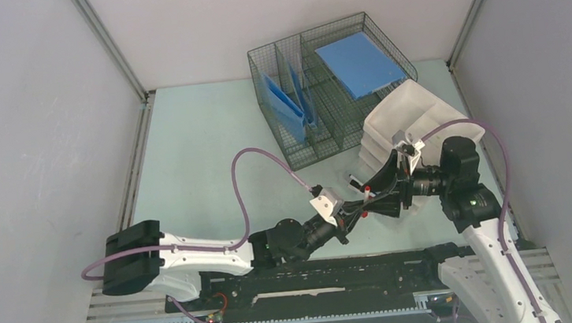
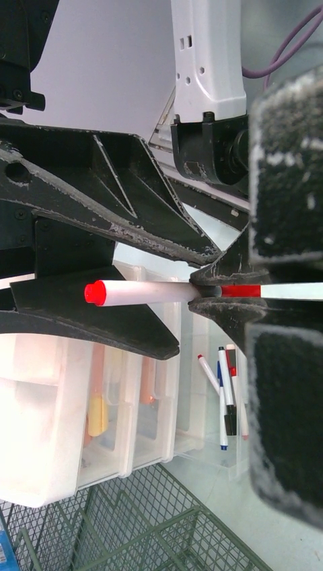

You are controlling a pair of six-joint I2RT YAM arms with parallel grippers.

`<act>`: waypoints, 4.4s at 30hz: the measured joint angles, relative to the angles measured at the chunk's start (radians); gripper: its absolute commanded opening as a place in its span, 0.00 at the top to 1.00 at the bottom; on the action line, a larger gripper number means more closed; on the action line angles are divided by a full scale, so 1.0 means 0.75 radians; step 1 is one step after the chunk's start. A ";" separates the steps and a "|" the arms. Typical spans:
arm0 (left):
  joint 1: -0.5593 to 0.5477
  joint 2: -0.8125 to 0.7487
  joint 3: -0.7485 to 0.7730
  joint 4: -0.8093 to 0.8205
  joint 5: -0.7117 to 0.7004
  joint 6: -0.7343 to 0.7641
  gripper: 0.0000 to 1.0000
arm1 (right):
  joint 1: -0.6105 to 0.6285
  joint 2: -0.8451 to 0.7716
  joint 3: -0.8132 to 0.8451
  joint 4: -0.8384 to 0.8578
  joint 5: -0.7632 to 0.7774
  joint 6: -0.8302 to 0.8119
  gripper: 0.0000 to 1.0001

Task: Organize the desk
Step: Place the stationery in the drawer, then close the drawer in the storage box.

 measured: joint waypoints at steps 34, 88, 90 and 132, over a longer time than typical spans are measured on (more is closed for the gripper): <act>-0.003 0.026 -0.028 0.096 0.041 -0.044 1.00 | -0.010 -0.010 -0.001 0.042 -0.015 0.051 0.42; 0.281 -0.449 -0.358 -0.335 0.008 -0.398 0.00 | 0.097 0.003 0.052 -0.285 0.721 -0.534 0.99; 0.314 -0.490 -0.405 -0.370 0.008 -0.441 0.00 | 0.163 0.030 0.073 -0.305 0.834 -0.569 0.97; 0.379 -0.990 -0.738 -0.461 -0.074 -0.706 0.00 | 0.586 0.330 0.028 -0.434 1.030 -0.837 0.98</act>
